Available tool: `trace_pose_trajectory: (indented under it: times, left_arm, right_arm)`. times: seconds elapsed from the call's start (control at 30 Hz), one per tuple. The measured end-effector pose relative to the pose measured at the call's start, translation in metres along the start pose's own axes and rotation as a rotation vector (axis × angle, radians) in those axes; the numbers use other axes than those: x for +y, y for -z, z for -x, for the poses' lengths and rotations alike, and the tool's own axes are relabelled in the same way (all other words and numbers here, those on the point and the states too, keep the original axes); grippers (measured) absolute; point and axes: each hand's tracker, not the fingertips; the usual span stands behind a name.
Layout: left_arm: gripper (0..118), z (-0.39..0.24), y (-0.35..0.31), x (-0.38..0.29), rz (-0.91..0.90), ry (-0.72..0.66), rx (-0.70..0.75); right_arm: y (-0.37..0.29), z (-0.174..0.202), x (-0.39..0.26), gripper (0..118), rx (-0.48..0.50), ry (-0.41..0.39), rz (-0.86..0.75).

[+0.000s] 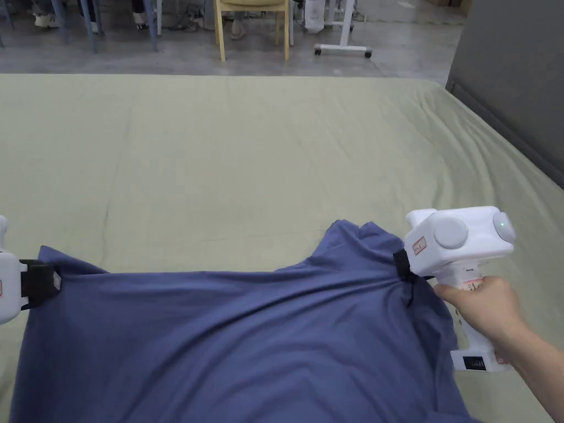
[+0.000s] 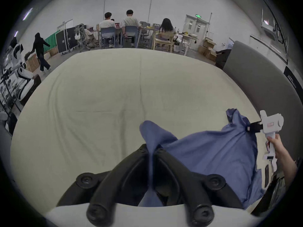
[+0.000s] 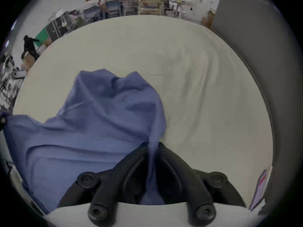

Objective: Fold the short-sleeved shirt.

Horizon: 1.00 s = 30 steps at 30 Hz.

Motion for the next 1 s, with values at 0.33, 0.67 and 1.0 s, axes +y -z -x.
trace_pose_trajectory:
  times: [0.33, 0.67, 1.0]
  left_arm:
    - [3, -0.025, -0.112, 0.088, -0.229, 0.022, -0.079]
    - [3, -0.073, -0.282, 0.292, -0.584, 0.129, 0.023]
    - [3, -0.058, -0.232, 0.335, -0.638, 0.063, 0.225]
  right_arm:
    - [-0.205, 0.004, 0.034, 6, 0.117, 0.06, -0.48]
    - [-0.464, 0.003, 0.175, 6, 0.055, 0.086, -0.898]
    - [-0.447, 0.011, 0.253, 6, -0.021, 0.117, -0.933]
